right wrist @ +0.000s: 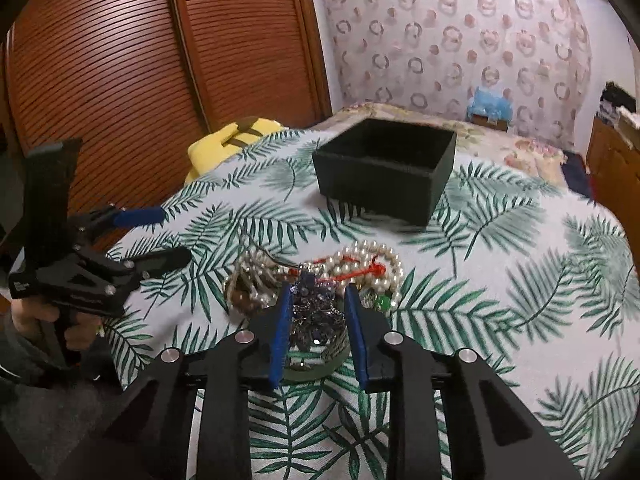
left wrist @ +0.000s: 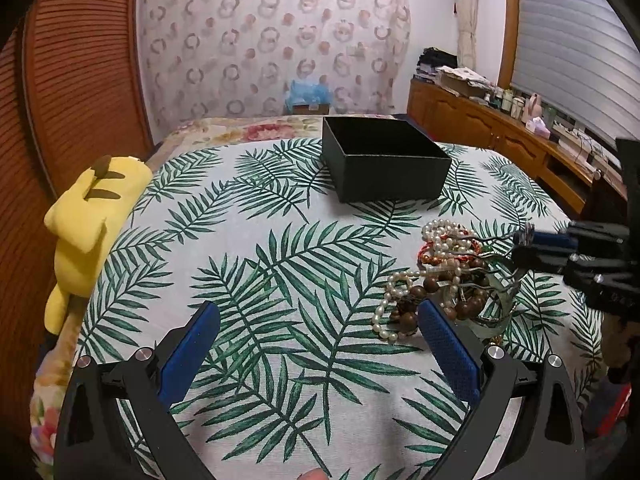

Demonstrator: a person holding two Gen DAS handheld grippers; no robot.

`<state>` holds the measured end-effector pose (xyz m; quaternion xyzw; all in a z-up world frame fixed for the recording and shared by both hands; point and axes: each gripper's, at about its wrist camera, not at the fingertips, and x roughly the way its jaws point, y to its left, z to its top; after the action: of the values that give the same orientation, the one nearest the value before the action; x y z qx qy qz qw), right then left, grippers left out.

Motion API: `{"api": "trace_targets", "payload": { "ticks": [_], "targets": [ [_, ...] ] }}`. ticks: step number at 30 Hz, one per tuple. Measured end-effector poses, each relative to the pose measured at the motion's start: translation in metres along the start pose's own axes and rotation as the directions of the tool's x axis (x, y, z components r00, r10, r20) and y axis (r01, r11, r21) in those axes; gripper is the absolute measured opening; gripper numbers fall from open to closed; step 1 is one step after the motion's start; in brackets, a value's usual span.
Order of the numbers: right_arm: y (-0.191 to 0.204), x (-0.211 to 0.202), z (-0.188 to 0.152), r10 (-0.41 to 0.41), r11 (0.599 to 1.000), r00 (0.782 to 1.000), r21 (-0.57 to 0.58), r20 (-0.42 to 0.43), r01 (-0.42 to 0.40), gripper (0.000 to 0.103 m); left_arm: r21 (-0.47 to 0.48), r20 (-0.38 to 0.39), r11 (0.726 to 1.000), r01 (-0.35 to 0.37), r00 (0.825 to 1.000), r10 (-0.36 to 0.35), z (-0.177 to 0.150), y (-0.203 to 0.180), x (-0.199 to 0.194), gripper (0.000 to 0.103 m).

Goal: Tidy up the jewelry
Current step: 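Move the right gripper down over the silver hair combs in the pile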

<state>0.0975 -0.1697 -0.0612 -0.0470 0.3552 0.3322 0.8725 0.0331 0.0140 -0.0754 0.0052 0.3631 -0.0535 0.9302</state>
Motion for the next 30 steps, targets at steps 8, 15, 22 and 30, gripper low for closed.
{"api": "trace_targets", "payload": {
  "ticks": [8,15,22,30],
  "targets": [
    [-0.005,-0.012,0.010,-0.096,0.994,0.995,-0.043,0.011,0.096,0.028,-0.002,-0.007,1.000,0.009,1.000,-0.009,-0.002,-0.001,0.002,0.096],
    [-0.021,-0.023,0.006,-0.157,0.987,0.988,-0.040,0.009,0.157,0.028,0.012,-0.005,0.999,0.042,0.999,-0.042,-0.004,-0.007,0.005,0.095],
    [-0.028,-0.024,0.001,-0.152,0.988,0.988,-0.009,0.015,0.152,0.028,0.034,-0.047,0.986,0.163,0.986,-0.161,-0.003,-0.019,0.014,0.055],
    [-0.025,-0.018,-0.002,-0.140,0.990,0.990,0.002,0.009,0.140,0.028,0.027,-0.101,0.970,0.241,0.966,-0.238,-0.012,-0.026,0.021,0.029]
  ]
}}
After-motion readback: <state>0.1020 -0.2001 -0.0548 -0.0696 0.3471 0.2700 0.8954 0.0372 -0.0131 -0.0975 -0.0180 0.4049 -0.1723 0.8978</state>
